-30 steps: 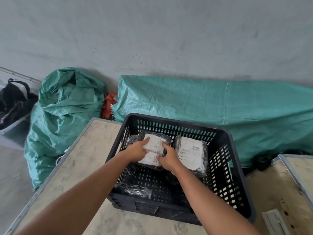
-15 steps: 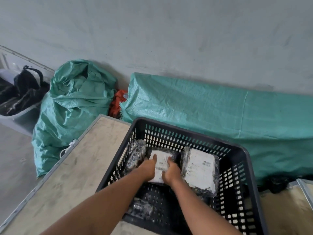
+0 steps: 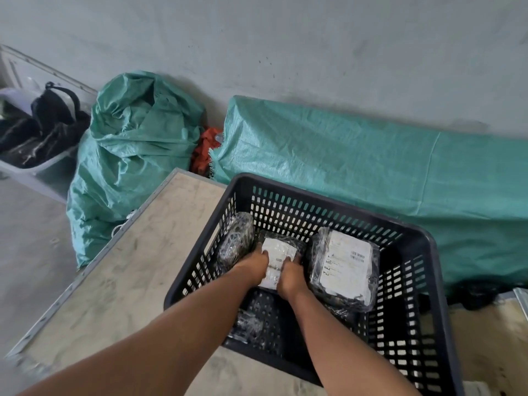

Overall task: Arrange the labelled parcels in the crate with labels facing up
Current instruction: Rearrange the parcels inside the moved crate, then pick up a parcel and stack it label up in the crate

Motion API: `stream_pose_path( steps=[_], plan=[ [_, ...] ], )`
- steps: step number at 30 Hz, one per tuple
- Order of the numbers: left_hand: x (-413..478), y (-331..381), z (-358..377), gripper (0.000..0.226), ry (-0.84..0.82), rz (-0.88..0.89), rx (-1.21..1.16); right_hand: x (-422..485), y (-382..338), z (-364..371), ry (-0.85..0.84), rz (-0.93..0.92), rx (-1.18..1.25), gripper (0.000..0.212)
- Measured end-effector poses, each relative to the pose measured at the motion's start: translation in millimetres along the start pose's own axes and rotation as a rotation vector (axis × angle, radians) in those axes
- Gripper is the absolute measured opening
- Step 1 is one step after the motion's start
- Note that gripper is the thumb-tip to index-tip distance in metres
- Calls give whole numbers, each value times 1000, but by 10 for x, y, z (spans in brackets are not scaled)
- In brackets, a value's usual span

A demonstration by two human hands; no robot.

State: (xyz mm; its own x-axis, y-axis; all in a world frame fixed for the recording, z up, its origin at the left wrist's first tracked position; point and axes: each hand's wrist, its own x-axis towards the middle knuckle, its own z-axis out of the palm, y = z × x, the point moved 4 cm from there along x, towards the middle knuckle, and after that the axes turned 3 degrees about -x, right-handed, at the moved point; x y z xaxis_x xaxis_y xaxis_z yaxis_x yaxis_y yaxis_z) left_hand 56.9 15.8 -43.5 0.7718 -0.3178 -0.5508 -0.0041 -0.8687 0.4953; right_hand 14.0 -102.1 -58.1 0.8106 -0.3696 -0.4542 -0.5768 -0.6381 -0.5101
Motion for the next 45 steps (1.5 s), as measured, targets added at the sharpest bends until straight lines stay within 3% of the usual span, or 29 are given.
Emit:
stream_pose_path(
  steps=[3,6,9,13,17,19,22,25,28,31,37,45],
  plan=[
    [-55,14,-43,74,20,-13,-28,-48,-52,-35,12,-37,-153,49],
    [-110,51,-85,63,8,101,94,-145,-83,-84,-74,-36,-147,52],
    [-175,87,-153,82,9,145,111,-275,-127,-227,-64,-1,-22,39],
    [-303,209,-333,68,47,150,76,-439,-149,-387,-76,9,18,33],
    [-556,341,-632,51,54,225,-27,-496,-210,-496,-79,33,116,43],
    [-750,349,-822,57,78,309,-22,-542,-212,-523,-70,9,98,54],
    [-1017,247,-1175,54,225,412,-110,-596,-240,-522,-64,-48,88,53],
    [-1293,90,-1506,42,482,594,-138,-644,-408,-494,-55,-171,71,51],
    [-1330,-203,-1682,52,631,513,-67,-745,-658,-436,-58,-265,142,56],
    [-1277,-453,-1634,65,507,354,-200,-829,-920,-313,-95,-325,191,62],
    [-1244,-624,-1437,61,357,344,-367,-904,-1213,-41,-245,-358,51,71],
    [-1216,-668,-1398,57,285,365,-512,-897,-1181,35,-109,-275,153,53]
  ],
)
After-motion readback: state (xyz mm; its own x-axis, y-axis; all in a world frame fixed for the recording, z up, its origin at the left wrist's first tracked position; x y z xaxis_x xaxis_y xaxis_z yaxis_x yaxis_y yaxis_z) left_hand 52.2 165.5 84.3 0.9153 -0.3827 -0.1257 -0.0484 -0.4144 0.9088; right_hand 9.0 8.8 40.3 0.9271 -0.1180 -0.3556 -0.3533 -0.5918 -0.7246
